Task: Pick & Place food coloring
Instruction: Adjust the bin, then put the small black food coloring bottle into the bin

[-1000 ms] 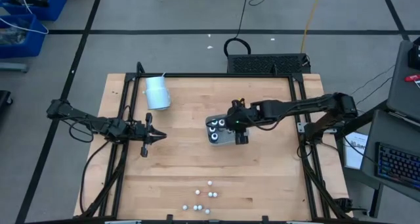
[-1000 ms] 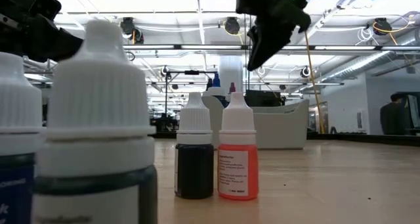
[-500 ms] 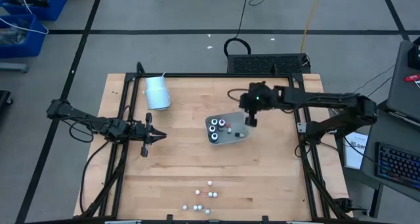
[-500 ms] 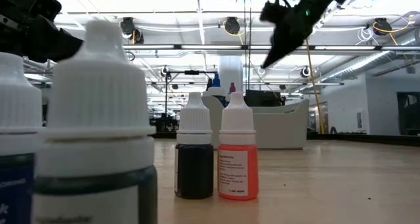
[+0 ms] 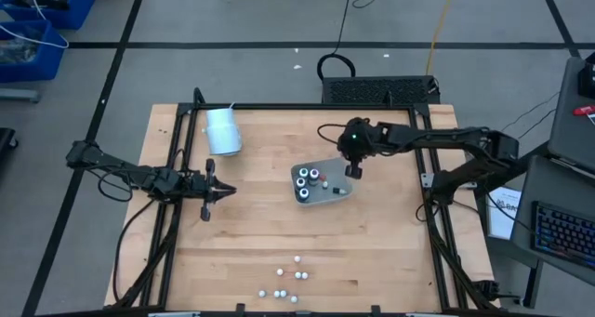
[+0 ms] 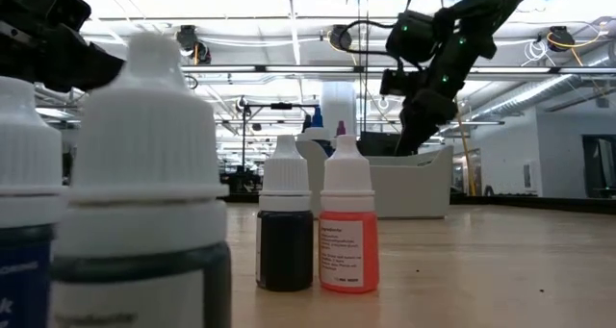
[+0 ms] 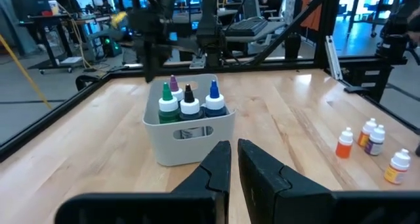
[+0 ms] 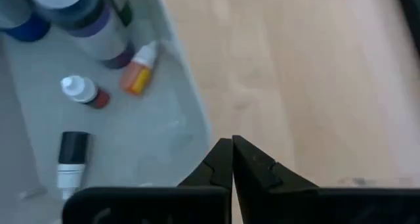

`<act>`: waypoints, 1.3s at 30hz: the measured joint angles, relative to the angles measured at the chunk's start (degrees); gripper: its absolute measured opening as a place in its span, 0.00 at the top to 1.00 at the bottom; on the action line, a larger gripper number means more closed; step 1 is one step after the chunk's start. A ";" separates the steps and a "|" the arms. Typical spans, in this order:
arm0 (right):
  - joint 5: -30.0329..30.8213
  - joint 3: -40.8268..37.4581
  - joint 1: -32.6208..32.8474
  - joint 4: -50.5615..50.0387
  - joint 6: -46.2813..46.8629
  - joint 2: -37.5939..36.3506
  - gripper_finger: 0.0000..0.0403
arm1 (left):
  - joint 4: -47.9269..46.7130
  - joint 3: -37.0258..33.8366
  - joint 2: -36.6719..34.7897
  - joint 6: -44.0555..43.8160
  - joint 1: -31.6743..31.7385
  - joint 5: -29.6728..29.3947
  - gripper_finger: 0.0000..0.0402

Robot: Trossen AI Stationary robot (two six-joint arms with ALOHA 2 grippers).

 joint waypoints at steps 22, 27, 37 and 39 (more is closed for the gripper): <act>0.76 0.01 3.57 0.49 2.13 0.59 1.00 | -0.43 0.00 0.00 -0.23 0.00 -0.01 0.91; -2.43 0.02 3.53 -0.54 0.88 -9.61 1.00 | -0.45 0.00 -0.01 -0.25 0.00 0.01 0.91; -13.07 -1.58 5.10 1.35 6.37 -32.25 1.00 | -0.43 0.00 0.01 -0.69 0.00 -0.01 0.91; -13.05 -3.65 6.69 2.02 7.67 -35.59 1.00 | -0.45 0.00 0.01 -0.69 0.00 0.00 0.91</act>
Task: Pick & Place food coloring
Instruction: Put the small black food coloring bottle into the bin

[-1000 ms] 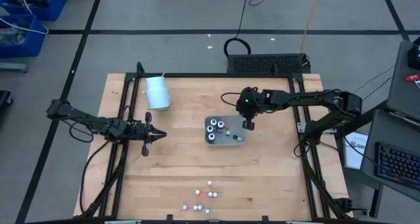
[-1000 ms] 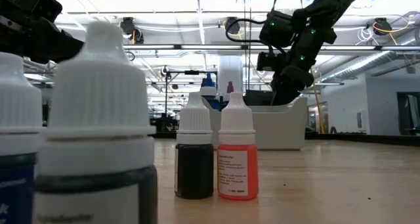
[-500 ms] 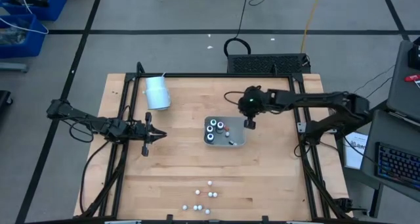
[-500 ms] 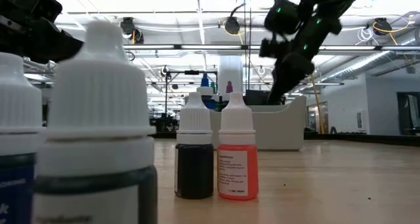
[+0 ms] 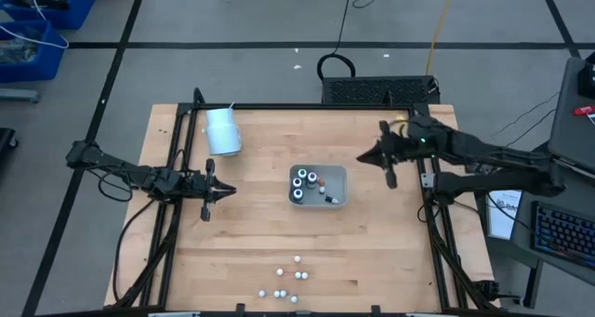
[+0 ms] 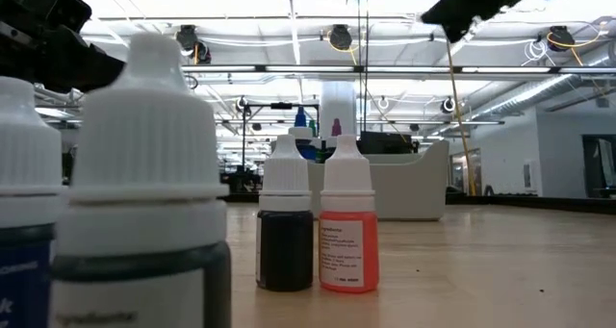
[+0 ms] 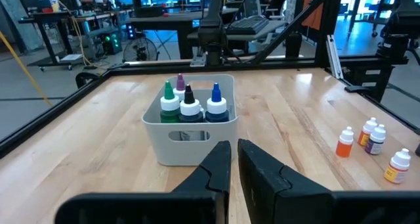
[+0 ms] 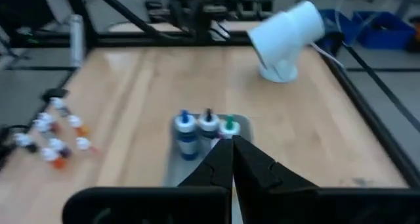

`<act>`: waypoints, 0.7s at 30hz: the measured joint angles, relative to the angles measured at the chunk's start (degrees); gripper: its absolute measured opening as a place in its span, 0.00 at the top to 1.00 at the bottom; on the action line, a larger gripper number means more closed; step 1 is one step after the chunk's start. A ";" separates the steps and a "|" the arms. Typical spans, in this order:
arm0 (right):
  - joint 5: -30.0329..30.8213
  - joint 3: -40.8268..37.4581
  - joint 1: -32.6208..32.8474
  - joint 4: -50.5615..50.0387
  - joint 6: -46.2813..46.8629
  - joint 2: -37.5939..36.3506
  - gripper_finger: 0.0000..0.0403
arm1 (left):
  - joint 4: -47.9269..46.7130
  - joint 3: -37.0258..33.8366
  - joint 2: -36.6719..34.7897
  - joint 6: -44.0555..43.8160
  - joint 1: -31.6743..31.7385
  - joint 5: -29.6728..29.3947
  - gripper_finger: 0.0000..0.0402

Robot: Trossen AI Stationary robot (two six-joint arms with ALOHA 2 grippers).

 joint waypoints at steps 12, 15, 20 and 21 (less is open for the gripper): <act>6.34 -17.31 8.23 9.34 6.73 -17.53 1.00 | 0.00 0.00 -0.02 -0.20 0.00 0.01 0.91; 6.33 -21.40 9.89 12.79 6.66 -21.71 1.00 | -0.10 0.00 -0.01 -0.20 0.00 0.01 0.91; 6.43 -27.06 10.54 16.77 6.77 -28.52 1.00 | -0.50 0.00 -0.01 -0.52 0.00 0.01 0.91; 6.59 -28.20 10.54 17.66 7.06 -29.68 1.00 | -0.50 0.00 0.00 -0.91 0.00 0.01 0.91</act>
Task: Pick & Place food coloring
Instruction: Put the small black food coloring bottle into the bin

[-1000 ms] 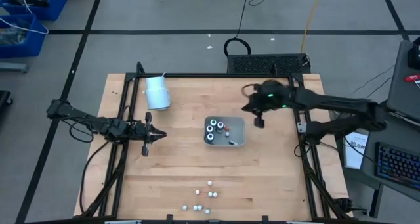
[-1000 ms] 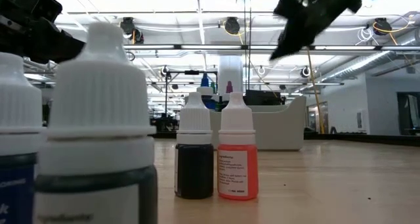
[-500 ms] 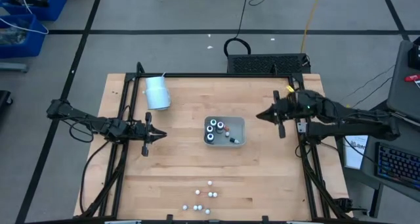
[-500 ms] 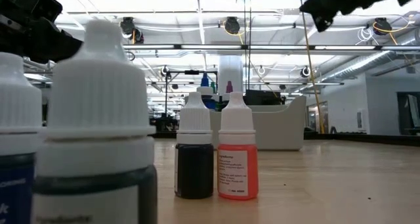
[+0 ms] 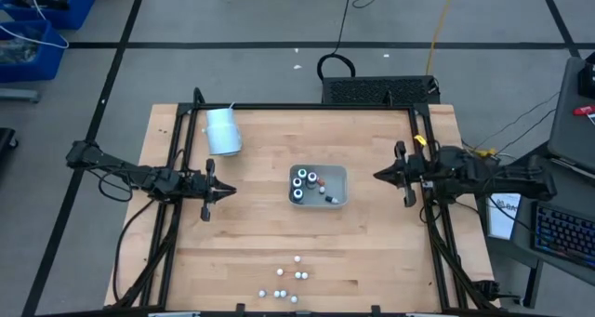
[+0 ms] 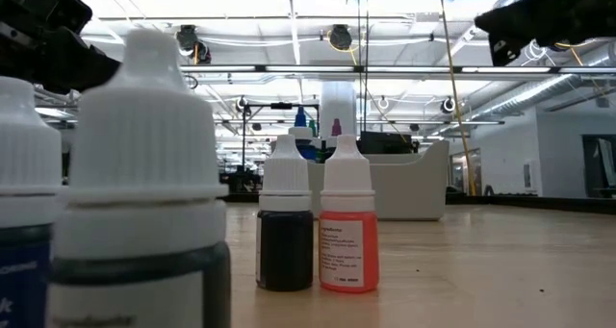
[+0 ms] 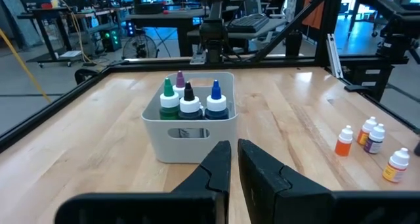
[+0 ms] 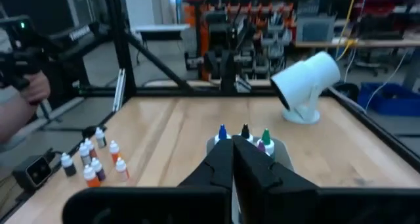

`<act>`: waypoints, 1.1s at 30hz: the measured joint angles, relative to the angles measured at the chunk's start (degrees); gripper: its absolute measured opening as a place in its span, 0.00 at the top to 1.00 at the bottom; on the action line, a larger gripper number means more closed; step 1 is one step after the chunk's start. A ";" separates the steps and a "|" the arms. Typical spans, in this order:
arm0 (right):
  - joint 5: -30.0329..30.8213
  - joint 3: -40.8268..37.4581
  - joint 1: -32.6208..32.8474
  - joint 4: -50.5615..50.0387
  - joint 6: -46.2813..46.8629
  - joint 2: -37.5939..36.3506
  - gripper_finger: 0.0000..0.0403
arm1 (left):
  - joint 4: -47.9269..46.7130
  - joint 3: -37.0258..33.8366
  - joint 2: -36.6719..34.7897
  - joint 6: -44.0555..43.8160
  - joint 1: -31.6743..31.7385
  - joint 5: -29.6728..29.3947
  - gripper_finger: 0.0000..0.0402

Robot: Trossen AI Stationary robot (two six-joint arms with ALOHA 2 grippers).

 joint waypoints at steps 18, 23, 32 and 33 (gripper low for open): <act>1.21 -12.46 -0.07 11.42 0.37 -5.69 1.00 | -0.23 0.00 -0.01 -1.51 0.00 -0.02 0.91; 1.23 -15.04 -0.07 15.46 -1.63 -5.69 1.00 | 0.67 0.00 0.00 -5.87 0.00 -0.02 0.91; 1.08 -18.53 -0.07 20.58 -2.77 -5.67 1.00 | 3.58 8.01 5.90 -4.68 -1.81 1.39 0.91; 1.08 -18.53 -0.07 20.77 -2.86 -5.69 1.00 | 2.73 10.32 7.94 -3.46 -2.52 0.95 0.91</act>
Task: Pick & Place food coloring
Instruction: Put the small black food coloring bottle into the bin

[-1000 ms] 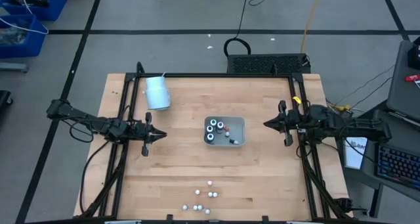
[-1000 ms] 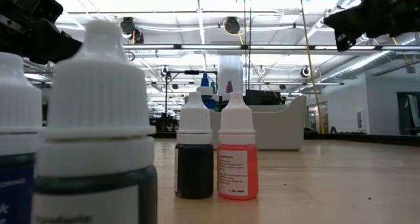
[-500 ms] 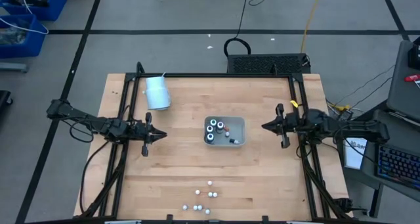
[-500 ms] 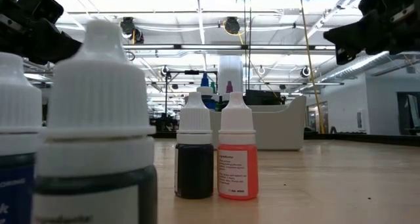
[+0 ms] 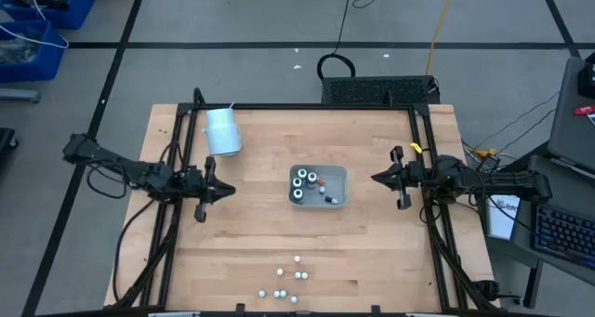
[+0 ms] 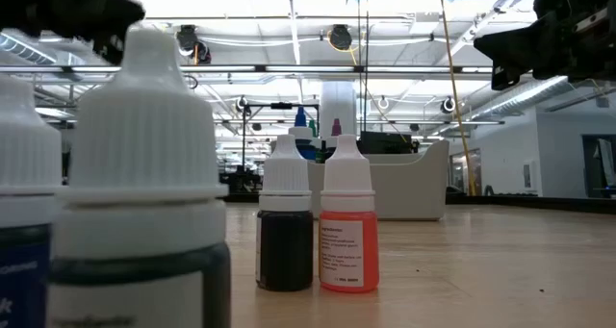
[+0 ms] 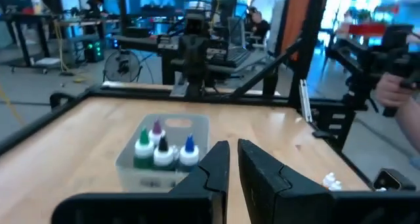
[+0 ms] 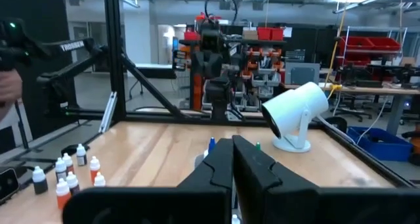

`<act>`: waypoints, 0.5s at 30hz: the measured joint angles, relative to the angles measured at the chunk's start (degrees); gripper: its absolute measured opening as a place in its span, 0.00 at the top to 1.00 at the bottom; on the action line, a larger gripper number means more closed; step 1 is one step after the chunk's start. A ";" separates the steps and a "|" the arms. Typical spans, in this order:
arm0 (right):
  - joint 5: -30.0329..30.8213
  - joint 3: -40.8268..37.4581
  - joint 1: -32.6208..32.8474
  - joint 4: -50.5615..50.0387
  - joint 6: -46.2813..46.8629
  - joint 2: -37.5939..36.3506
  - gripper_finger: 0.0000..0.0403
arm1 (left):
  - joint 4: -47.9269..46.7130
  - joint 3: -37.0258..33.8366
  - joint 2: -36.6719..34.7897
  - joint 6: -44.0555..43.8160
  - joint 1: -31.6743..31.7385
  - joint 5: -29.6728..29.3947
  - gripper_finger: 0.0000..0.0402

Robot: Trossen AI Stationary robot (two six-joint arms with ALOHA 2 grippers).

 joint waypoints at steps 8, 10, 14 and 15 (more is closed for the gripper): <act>-0.04 -0.13 0.00 -0.08 -0.64 0.00 1.00 | -13.26 22.43 24.65 8.18 -7.65 -9.42 0.98; -0.04 -0.13 0.00 -0.08 -1.80 0.00 1.00 | -17.49 27.56 31.95 8.01 -10.25 -10.91 0.97; -0.04 -0.20 0.00 -0.08 -3.62 0.00 1.00 | -28.64 39.62 45.49 0.10 -14.88 -14.97 0.99; -0.04 -0.20 0.00 -0.08 -3.68 0.00 1.00 | -32.45 42.79 48.72 -3.08 -15.79 -15.57 0.99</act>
